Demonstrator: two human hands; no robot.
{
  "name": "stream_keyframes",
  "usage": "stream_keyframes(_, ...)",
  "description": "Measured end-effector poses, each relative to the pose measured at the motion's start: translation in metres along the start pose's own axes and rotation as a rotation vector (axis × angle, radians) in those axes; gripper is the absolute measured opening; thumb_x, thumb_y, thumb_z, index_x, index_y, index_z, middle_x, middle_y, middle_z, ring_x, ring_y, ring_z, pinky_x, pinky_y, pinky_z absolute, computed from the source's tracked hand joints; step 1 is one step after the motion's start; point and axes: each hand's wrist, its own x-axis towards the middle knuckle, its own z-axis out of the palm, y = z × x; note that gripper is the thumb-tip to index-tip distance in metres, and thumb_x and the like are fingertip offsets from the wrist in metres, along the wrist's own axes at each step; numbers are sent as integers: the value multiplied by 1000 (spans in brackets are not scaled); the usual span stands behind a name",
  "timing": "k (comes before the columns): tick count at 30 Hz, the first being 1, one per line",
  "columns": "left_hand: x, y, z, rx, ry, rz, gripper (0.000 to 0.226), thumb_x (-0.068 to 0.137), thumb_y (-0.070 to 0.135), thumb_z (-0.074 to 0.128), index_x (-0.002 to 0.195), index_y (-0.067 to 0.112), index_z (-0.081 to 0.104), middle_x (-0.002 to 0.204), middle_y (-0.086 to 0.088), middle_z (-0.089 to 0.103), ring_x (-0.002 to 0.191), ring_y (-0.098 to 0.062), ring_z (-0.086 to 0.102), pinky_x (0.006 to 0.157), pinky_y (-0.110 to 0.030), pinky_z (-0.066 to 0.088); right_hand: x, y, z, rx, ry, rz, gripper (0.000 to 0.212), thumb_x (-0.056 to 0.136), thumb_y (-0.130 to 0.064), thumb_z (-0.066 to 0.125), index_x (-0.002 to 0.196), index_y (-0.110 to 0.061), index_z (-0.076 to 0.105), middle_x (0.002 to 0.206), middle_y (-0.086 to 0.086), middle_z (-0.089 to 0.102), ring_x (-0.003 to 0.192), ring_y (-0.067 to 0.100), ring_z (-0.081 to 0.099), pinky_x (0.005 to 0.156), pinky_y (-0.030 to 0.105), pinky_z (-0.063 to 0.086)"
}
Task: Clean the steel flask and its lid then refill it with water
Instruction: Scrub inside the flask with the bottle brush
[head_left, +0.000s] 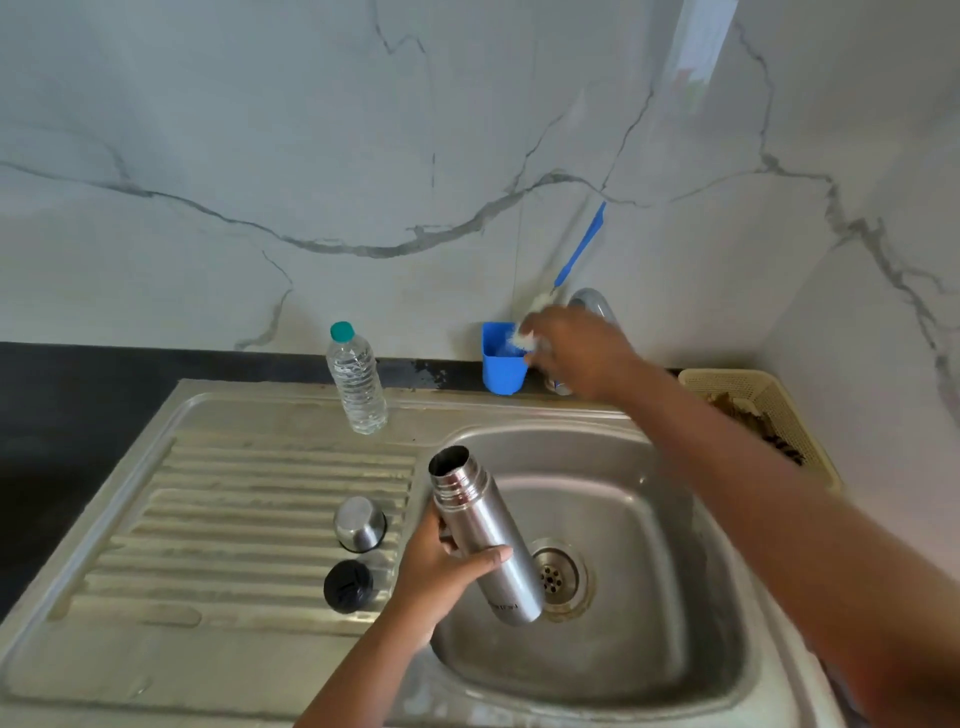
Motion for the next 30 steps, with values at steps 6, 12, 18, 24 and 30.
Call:
stream_keyframes(6, 1, -12, -8, -112, 20, 89, 85, 61, 18, 90, 127, 39, 41, 121, -1, 66, 114, -20, 65, 95, -38, 51, 86, 31, -22, -846, 23, -153, 35, 87, 0, 59, 121, -9, 56, 123, 8, 55, 119, 27, 46, 101, 40, 35)
stream_keyframes(12, 11, -14, -18, -164, -17, 87, 90, 57, 16, 89, 127, 45, 40, 120, 1, 68, 116, -22, 64, 93, -36, 52, 106, 44, -9, -1023, -134, -130, 22, 90, -12, 65, 111, -18, 63, 111, 0, 66, 108, 19, 56, 106, 34, 32)
stream_keyframes(18, 12, -12, -23, -113, -15, 7, 85, 57, 26, 90, 120, 50, 39, 120, -4, 68, 108, -21, 68, 90, -56, 54, 105, 32, -19, -977, -193, -65, 20, 92, -3, 59, 108, -13, 64, 111, 4, 63, 104, 21, 58, 101, 32, 38)
stream_keyframes(24, 11, -1, -21, -111, -21, -41, 80, 55, 29, 87, 113, 56, 38, 109, 4, 70, 96, -15, 72, 67, -44, 61, 68, 2, -69, -928, -118, 185, 16, 92, -9, 53, 77, -14, 50, 80, 0, 53, 98, 21, 59, 103, 36, 33)
stream_keyframes(30, 10, -3, -19, -117, -20, -42, 72, 60, 24, 87, 110, 53, 43, 113, -5, 68, 95, -16, 72, 62, -32, 57, 26, -20, -73, -795, -39, 295, 12, 92, -10, 54, 81, -12, 51, 77, 1, 45, 81, 21, 53, 83, 33, 36)
